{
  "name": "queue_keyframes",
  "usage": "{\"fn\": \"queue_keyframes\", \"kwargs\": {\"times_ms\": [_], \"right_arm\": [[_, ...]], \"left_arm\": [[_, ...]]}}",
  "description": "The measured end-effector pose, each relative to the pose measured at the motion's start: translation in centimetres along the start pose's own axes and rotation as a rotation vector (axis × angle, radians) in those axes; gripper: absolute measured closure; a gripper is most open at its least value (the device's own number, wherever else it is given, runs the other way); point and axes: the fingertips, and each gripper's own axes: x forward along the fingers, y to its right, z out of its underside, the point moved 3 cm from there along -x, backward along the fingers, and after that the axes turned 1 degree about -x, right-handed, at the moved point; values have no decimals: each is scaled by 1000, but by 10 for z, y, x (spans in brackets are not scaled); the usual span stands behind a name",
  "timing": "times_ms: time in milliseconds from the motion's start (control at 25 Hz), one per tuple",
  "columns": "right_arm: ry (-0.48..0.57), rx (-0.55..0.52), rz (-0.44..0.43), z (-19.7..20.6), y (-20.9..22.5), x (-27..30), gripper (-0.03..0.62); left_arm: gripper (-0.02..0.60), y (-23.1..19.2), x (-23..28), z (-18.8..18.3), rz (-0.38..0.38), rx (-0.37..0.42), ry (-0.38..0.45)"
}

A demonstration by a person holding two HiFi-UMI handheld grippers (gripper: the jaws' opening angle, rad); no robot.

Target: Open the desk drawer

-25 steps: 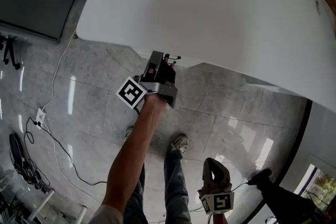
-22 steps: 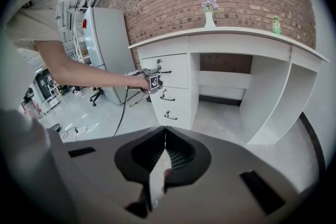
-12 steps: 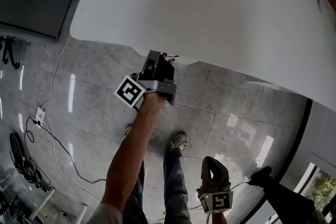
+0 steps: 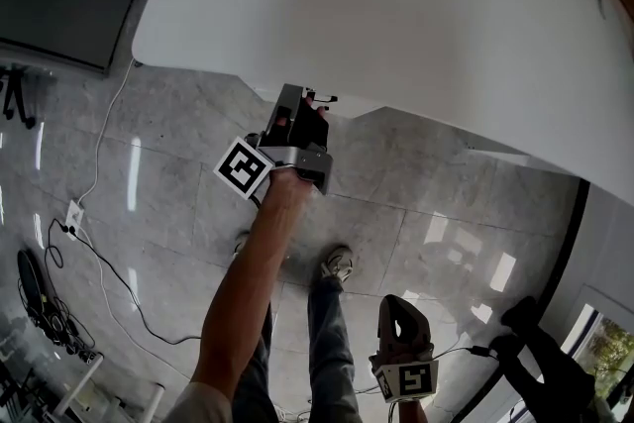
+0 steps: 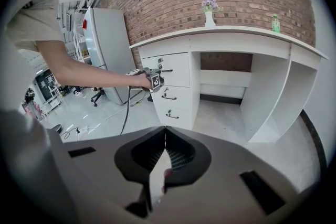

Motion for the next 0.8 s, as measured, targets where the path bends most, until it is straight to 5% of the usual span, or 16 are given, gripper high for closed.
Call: {"fn": "queue_keyframes", "kwargs": {"times_ms": [800], "right_arm": [[14, -29, -22, -1, -19, -11, 577]], "left_arm": [[549, 10, -74, 8, -46, -10, 6]]}}
